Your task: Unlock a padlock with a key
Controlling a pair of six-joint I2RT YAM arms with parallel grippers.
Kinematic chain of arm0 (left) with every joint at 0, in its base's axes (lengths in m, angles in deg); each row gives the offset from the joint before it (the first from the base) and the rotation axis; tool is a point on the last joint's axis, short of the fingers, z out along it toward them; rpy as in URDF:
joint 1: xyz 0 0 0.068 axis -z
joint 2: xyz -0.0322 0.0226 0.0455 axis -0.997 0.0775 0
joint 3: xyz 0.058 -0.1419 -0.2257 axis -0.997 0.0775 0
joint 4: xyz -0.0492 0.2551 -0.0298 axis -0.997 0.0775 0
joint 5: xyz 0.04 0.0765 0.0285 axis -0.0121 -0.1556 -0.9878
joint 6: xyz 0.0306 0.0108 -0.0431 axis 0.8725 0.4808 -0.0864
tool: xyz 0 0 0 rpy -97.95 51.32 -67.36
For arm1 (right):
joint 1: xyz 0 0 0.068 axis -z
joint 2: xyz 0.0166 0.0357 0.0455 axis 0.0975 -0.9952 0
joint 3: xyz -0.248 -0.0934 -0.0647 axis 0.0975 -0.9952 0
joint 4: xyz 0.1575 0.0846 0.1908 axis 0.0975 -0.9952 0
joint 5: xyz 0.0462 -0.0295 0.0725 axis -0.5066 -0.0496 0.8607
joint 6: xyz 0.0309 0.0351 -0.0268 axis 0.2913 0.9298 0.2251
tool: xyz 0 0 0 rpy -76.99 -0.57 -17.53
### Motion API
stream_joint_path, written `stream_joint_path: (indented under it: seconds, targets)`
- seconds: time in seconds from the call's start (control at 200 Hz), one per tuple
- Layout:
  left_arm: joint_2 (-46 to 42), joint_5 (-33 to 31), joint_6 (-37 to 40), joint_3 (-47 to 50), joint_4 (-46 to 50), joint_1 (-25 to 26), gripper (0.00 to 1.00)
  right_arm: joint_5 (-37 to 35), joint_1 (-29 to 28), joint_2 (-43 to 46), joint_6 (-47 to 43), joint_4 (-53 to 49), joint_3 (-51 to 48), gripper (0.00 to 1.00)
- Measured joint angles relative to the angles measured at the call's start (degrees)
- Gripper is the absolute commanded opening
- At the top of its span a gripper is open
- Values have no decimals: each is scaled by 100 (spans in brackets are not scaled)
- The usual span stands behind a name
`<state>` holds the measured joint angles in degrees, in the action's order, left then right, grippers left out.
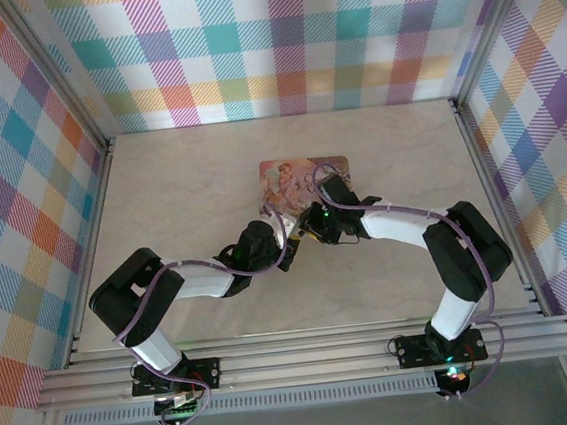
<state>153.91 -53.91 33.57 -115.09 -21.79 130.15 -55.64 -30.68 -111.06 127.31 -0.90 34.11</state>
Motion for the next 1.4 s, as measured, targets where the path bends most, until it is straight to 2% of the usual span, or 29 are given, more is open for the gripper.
stream_joint_path:
  seconds: [0.225,0.515,0.63,0.75,0.87,1.4]
  targets:
    - [0,-20,0,37,-7,61,0,13,9,-7,-26,-72,26,0]
    - [-24,-66,-4,109,-127,76,0,48,44,22,-26,55,-52,0]
    - [-103,-94,-33,179,-179,85,12,101,76,149,79,417,-304,0]
    - [-210,-90,-131,264,-286,118,30,90,92,284,118,730,-564,0]
    - [-391,-111,-313,313,-306,140,38,68,136,398,116,920,-765,0]
    - [-1093,-173,-1108,820,-271,140,40,-302,697,1392,192,970,-1880,0]
